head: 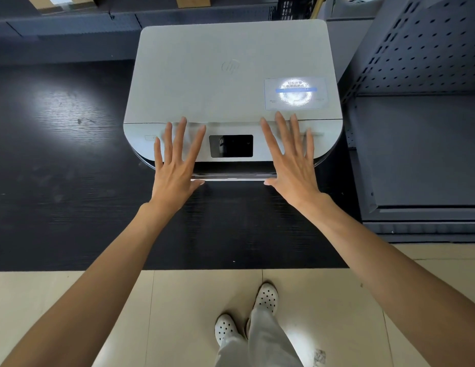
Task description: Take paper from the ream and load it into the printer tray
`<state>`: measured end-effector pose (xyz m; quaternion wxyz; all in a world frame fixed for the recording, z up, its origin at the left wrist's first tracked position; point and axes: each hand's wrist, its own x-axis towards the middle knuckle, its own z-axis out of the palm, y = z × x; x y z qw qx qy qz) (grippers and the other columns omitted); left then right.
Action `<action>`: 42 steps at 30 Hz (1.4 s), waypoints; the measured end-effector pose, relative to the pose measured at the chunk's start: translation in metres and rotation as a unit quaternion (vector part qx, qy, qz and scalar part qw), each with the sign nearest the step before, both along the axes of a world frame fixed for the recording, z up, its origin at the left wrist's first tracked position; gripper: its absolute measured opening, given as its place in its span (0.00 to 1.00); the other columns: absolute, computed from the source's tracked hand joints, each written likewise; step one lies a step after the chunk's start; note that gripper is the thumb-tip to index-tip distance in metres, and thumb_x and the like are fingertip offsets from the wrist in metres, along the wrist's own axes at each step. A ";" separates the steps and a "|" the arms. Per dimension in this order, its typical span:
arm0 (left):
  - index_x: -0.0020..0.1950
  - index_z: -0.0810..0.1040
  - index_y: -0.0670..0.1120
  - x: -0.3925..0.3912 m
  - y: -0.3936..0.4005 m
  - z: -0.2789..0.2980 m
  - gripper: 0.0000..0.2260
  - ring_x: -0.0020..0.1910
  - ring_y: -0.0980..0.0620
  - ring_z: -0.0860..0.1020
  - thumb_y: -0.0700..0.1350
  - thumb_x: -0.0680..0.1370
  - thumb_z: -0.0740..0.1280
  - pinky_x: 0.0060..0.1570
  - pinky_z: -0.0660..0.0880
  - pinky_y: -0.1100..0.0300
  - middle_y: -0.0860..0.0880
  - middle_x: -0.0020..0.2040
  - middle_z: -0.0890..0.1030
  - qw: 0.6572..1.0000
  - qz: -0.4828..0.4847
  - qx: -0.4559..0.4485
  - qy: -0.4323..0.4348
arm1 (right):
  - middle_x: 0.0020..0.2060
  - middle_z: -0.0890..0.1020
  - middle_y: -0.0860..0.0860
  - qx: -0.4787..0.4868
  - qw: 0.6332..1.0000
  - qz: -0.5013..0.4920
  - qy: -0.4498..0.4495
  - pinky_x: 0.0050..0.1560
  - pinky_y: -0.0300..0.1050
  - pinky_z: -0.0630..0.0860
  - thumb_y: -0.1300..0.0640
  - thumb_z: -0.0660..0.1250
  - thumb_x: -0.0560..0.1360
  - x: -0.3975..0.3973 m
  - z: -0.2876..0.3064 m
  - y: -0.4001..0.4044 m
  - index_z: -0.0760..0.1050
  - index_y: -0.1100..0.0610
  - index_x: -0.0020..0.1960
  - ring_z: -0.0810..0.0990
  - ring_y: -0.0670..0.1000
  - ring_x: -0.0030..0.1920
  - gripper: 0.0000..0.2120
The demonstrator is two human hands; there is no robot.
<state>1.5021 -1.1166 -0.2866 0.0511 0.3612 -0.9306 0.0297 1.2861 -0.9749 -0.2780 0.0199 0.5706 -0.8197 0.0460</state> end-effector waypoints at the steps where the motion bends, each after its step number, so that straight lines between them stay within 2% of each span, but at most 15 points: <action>1: 0.83 0.43 0.53 -0.001 -0.003 0.000 0.58 0.80 0.33 0.44 0.52 0.66 0.81 0.76 0.44 0.36 0.40 0.83 0.45 1.000 0.001 -0.001 -0.002 | 0.81 0.47 0.57 -0.004 1.000 -0.002 0.002 0.76 0.65 0.44 0.49 0.83 0.60 -0.001 -0.001 -0.001 0.41 0.51 0.81 0.45 0.62 0.80 0.65; 12: 0.83 0.46 0.52 -0.006 -0.017 -0.006 0.60 0.80 0.35 0.50 0.53 0.62 0.83 0.75 0.49 0.33 0.42 0.82 0.53 1.000 -0.014 -0.017 -0.014 | 0.80 0.54 0.56 -0.015 0.999 -0.019 0.034 0.76 0.66 0.47 0.49 0.83 0.60 0.000 -0.007 -0.006 0.45 0.52 0.81 0.50 0.62 0.80 0.63; 19: 0.82 0.42 0.53 -0.005 -0.017 -0.008 0.63 0.80 0.34 0.50 0.54 0.61 0.83 0.75 0.49 0.32 0.42 0.82 0.52 0.999 -0.015 -0.018 -0.025 | 0.80 0.54 0.56 -0.006 0.999 -0.024 0.037 0.76 0.66 0.48 0.49 0.83 0.60 0.003 -0.007 -0.006 0.45 0.52 0.81 0.50 0.62 0.80 0.63; 28: 0.82 0.41 0.52 -0.006 -0.008 0.006 0.61 0.81 0.35 0.47 0.55 0.64 0.82 0.74 0.52 0.32 0.42 0.83 0.49 0.998 0.000 -0.006 -0.067 | 0.80 0.49 0.59 0.038 0.998 -0.040 0.015 0.78 0.64 0.47 0.52 0.83 0.61 0.015 0.004 -0.007 0.41 0.55 0.81 0.46 0.64 0.79 0.64; 31: 0.82 0.40 0.54 -0.005 -0.004 0.020 0.58 0.81 0.38 0.47 0.56 0.67 0.80 0.73 0.53 0.31 0.45 0.83 0.48 0.997 0.006 0.024 -0.078 | 0.80 0.42 0.60 0.088 0.995 -0.038 0.008 0.78 0.59 0.41 0.45 0.77 0.68 0.018 0.017 -0.006 0.35 0.55 0.80 0.40 0.64 0.79 0.60; 35: 0.82 0.40 0.55 -0.009 0.000 0.049 0.45 0.82 0.40 0.45 0.56 0.77 0.70 0.76 0.48 0.35 0.47 0.83 0.44 0.993 0.011 0.090 -0.080 | 0.80 0.39 0.56 0.115 0.993 -0.033 -0.025 0.78 0.55 0.41 0.40 0.60 0.80 0.016 0.044 -0.005 0.32 0.54 0.80 0.39 0.58 0.80 0.45; 37: 0.83 0.45 0.55 -0.010 0.001 0.064 0.38 0.81 0.40 0.49 0.54 0.81 0.66 0.77 0.50 0.38 0.47 0.83 0.49 0.990 0.017 0.124 -0.070 | 0.81 0.42 0.54 0.106 0.993 -0.036 -0.032 0.78 0.55 0.42 0.42 0.56 0.82 0.021 0.058 0.000 0.35 0.54 0.80 0.41 0.57 0.80 0.40; 39: 0.82 0.50 0.54 -0.007 0.003 0.079 0.33 0.79 0.42 0.58 0.52 0.82 0.63 0.76 0.54 0.41 0.47 0.81 0.60 0.989 0.017 0.140 -0.053 | 0.81 0.49 0.54 0.069 0.996 -0.045 -0.038 0.79 0.56 0.47 0.47 0.57 0.83 0.030 0.071 0.010 0.41 0.53 0.81 0.46 0.57 0.81 0.35; 42: 0.81 0.56 0.53 -0.001 0.009 0.107 0.28 0.72 0.44 0.70 0.51 0.82 0.62 0.71 0.61 0.44 0.48 0.73 0.73 0.994 0.007 0.109 -0.022 | 0.77 0.64 0.54 -0.004 0.998 -0.038 -0.045 0.76 0.55 0.60 0.51 0.60 0.82 0.039 0.095 0.020 0.52 0.52 0.80 0.59 0.57 0.78 0.30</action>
